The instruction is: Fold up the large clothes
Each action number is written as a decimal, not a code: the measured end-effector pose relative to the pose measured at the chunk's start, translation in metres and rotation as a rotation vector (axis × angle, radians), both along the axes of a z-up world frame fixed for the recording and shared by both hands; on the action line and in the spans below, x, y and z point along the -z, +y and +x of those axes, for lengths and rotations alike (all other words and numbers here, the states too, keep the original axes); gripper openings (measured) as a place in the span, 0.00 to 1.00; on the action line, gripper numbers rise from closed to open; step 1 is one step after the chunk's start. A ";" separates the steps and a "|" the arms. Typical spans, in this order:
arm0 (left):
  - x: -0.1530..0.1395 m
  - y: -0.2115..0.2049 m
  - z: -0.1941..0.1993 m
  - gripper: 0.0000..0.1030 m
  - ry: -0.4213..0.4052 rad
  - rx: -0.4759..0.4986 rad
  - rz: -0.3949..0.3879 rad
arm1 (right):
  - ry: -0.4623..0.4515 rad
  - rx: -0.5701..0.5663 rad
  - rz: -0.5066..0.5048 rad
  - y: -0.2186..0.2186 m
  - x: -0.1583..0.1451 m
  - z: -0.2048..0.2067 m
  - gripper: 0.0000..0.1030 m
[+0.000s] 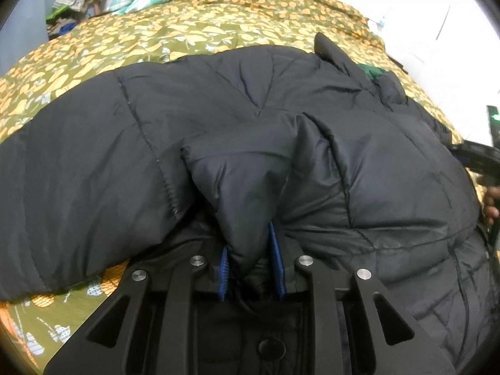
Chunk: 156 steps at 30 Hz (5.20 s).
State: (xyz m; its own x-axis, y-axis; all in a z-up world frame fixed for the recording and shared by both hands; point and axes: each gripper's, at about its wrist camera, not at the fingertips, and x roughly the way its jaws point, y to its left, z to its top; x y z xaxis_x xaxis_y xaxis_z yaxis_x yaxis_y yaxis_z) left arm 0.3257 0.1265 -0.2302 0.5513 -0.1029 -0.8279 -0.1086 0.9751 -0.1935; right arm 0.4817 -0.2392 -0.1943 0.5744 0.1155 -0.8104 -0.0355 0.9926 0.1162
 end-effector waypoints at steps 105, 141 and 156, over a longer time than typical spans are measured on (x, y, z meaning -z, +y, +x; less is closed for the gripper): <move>-0.032 0.248 -0.160 0.94 0.062 -0.774 -0.309 | -0.228 -0.350 -0.135 0.133 -0.028 -0.431 0.78; -0.111 0.224 -0.159 0.05 -0.140 -0.725 0.123 | -0.211 -0.364 -0.135 0.143 -0.026 -0.428 0.78; -0.154 -0.124 -0.157 0.05 -0.511 0.331 0.750 | -0.265 -0.261 -0.055 0.110 -0.041 -0.429 0.78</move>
